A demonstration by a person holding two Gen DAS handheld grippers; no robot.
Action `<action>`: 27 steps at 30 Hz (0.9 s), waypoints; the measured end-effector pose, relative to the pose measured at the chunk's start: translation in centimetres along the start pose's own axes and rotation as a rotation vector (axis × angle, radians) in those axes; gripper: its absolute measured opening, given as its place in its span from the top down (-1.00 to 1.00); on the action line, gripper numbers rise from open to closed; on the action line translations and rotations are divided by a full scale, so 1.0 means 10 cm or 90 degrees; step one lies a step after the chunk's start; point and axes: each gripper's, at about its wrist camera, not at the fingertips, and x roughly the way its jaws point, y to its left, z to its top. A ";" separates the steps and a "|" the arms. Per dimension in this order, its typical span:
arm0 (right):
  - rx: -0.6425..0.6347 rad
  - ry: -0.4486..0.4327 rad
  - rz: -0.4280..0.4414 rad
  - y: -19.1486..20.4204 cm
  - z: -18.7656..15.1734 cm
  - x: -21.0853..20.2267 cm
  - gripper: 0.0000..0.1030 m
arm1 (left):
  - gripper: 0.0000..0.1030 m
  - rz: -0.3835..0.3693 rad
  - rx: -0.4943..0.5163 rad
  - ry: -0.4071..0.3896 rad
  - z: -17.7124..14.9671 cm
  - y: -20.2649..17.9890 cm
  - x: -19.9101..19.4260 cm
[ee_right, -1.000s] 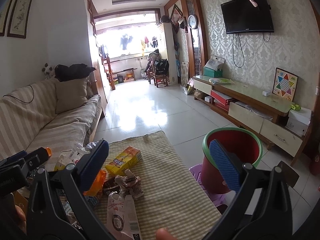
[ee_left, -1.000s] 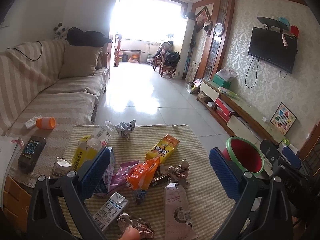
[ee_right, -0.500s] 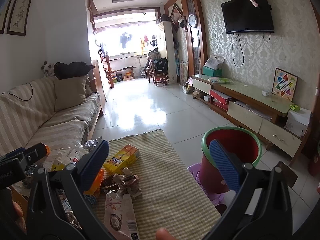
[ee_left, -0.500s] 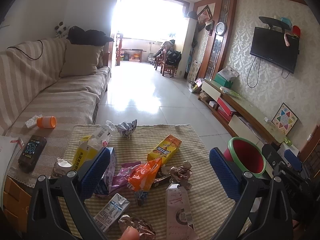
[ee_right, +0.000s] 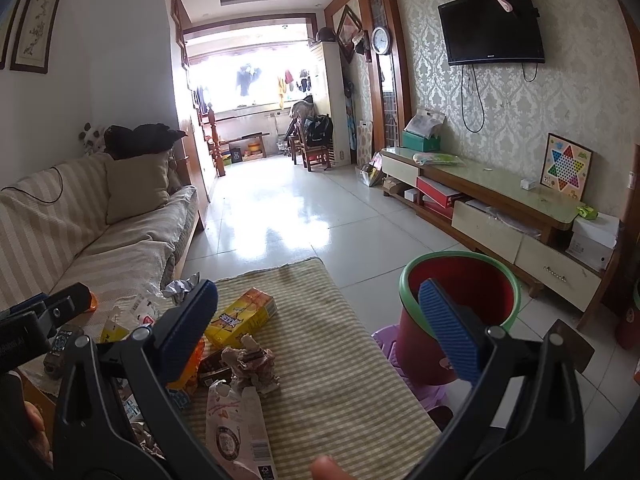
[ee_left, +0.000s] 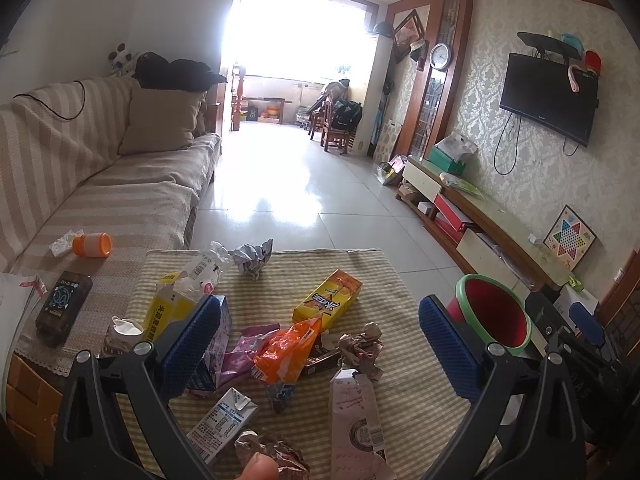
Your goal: Collect trash
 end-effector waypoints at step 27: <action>-0.037 0.011 0.024 0.12 -0.04 0.04 -0.93 | -0.85 0.005 -0.001 -0.022 0.00 0.07 -0.08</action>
